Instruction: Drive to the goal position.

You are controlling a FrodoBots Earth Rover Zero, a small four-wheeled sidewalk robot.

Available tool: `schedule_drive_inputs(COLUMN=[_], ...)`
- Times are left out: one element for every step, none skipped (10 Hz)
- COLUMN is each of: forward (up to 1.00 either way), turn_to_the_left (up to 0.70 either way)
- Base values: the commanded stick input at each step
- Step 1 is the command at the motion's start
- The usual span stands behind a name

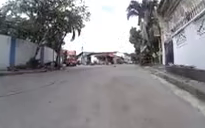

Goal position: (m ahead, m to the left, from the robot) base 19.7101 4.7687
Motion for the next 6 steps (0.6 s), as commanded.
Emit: schedule_drive_inputs(forward=[1.0, 1.0, 1.0, 1.0, 1.0, 1.0], turn_to_the_left=[0.0, 0.0, 0.0, 0.0, 0.0, 0.0])
